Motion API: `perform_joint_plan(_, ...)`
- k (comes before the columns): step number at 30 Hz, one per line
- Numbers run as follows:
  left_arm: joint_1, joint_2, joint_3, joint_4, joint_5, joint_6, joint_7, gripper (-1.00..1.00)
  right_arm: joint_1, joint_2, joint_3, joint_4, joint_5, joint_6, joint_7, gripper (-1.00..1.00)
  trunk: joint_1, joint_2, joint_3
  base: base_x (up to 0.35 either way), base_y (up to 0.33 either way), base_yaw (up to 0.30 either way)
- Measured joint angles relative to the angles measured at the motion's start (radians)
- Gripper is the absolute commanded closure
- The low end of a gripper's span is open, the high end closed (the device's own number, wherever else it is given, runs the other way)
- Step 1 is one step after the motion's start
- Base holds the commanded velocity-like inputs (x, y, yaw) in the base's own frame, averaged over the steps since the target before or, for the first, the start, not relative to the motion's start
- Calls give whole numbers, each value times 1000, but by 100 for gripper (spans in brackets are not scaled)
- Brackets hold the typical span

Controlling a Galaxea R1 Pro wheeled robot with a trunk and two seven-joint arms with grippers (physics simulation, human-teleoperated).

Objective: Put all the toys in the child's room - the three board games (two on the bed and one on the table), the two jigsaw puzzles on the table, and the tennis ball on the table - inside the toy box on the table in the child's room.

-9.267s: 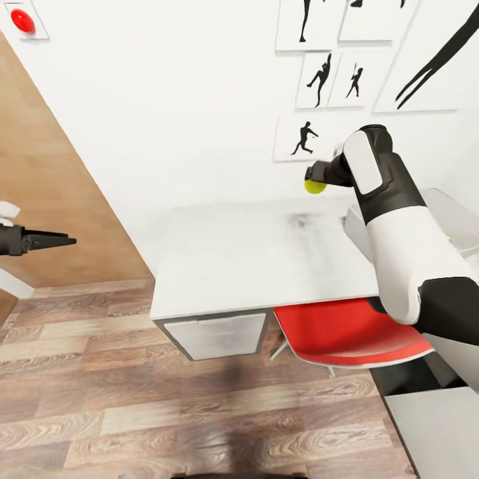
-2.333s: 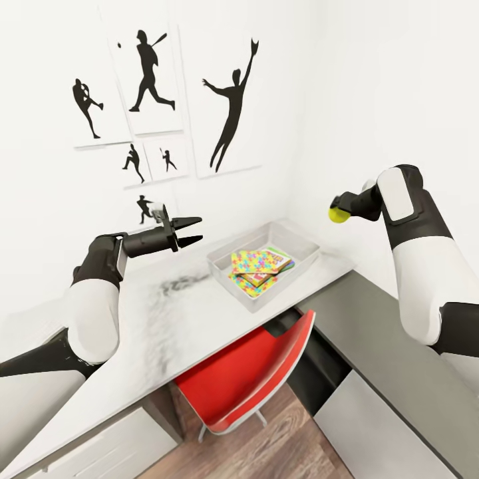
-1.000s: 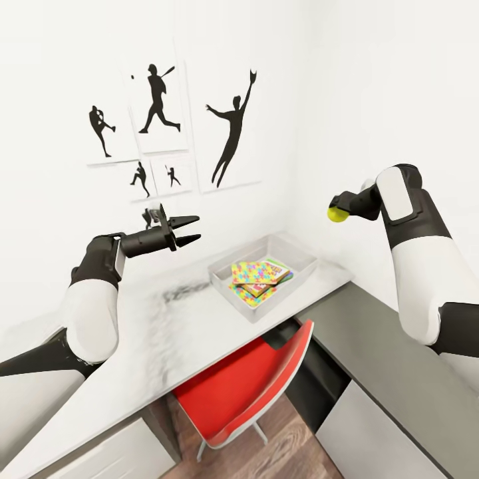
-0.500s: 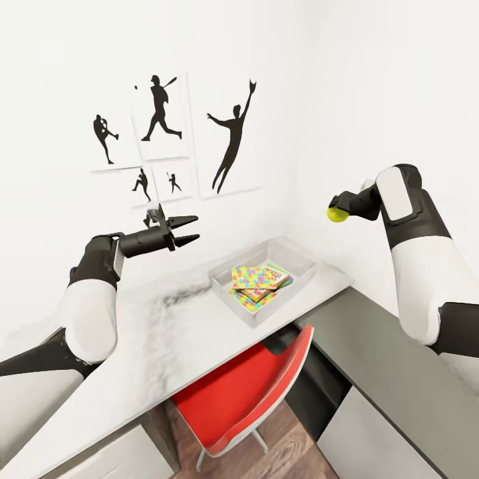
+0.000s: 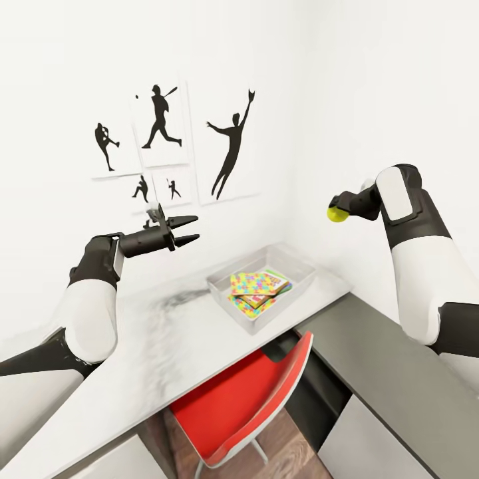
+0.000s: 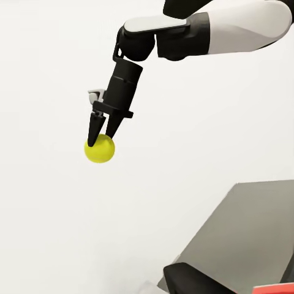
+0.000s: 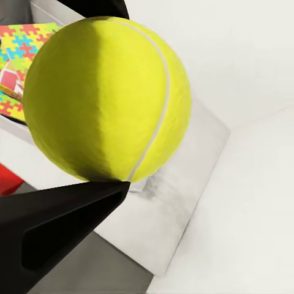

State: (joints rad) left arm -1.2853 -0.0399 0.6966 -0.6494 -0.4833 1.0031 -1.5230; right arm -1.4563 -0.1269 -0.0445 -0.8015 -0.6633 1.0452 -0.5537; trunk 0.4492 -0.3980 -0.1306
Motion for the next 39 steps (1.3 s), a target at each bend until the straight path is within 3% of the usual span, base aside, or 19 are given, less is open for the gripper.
perform_joint_plan(18, 0, 0, 0, 0, 0, -1, 0, -100, 0, 0, 0, 0, -2, 0, 0, 100, 0, 0, 30, 69, -22, 0)
perform_joint_plan(39, 0, 0, 0, 0, 0, -1, 0, -100, 0, 0, -1, 0, -2, 0, 0, 100, 0, 0, 35, 111, 19, -28)
